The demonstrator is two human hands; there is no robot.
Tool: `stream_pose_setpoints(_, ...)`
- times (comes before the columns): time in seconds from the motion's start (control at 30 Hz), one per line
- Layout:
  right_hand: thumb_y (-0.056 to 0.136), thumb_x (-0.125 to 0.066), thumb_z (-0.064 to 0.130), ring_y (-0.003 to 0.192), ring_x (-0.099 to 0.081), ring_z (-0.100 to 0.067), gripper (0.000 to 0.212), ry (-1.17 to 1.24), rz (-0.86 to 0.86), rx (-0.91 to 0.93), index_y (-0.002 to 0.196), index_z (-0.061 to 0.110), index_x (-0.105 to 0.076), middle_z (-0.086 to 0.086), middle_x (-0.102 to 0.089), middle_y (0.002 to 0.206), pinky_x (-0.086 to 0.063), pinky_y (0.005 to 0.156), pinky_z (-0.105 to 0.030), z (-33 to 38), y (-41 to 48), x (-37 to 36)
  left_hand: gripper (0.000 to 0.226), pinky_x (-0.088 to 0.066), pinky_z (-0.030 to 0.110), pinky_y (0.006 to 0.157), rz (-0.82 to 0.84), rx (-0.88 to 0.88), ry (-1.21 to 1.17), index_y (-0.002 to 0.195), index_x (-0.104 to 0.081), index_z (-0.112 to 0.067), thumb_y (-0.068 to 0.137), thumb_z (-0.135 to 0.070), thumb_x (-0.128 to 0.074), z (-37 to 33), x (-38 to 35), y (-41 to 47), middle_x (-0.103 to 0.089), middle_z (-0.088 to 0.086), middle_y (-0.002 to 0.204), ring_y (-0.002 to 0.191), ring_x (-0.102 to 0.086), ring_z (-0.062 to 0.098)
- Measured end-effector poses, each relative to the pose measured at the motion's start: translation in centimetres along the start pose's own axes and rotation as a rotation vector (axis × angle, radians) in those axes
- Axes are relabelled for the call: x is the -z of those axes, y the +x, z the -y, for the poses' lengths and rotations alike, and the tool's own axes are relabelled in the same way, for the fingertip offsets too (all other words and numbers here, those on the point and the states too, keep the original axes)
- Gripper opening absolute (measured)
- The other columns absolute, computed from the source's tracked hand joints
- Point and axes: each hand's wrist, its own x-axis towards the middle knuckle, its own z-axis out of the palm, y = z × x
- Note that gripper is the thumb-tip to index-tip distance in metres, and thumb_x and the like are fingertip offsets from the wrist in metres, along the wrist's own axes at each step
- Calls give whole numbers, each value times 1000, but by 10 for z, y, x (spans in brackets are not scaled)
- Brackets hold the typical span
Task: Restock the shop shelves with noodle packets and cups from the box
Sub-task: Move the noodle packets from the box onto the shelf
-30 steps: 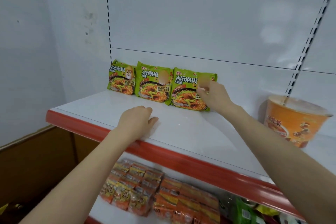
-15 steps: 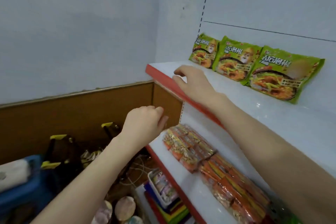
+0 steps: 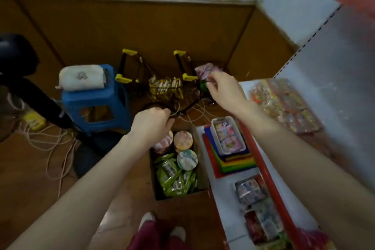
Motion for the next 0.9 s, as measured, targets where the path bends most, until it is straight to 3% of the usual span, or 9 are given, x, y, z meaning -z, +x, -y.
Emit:
stream_pose_setpoints(0.23,94,-45,16,107,-55,-36,27,11,233,-162,116,3,-54,-19,-59,115,-47,85,-41,-40,-13,-139,26,-43,36,71,339,109,-25,106,-55,-9,95,-27,-40,47,-115,-16,-62,12,111,103,-58,33)
stream_pose_setpoints(0.4,95,-45,17,91,-59,-37,22,-54,403,-238,108,2,-54,-20,-62,99,-42,64,-37,-76,-39,-222,28,-47,39,74,485,155,-48,104,-55,-7,96,-30,-40,59,-191,-18,-62,16,111,102,-59,37)
stream_pose_setpoints(0.5,94,-45,19,94,-60,-38,22,-50,511,-280,108,3,-53,-21,-62,102,-46,69,-39,-104,-57,-279,29,-47,40,76,573,180,-50,108,-55,-7,96,-30,-40,59,-245,-16,-62,18,111,102,-59,38)
stream_pose_setpoints(0.67,95,-44,18,98,-57,-39,26,-45,655,-338,113,1,-51,-22,-60,107,-40,67,-37,-153,-93,-378,29,-44,37,72,681,133,-35,111,-53,-9,96,-31,-42,49,-355,-5,-60,14,114,104,-58,35)
stream_pose_setpoints(0.9,93,-49,18,94,-58,-33,21,94,717,-429,102,0,-53,-20,-61,102,-34,64,-28,-209,-142,-513,38,-40,36,70,746,194,-56,120,-47,-4,93,-32,-51,31,-509,-4,-54,17,118,107,-54,34)
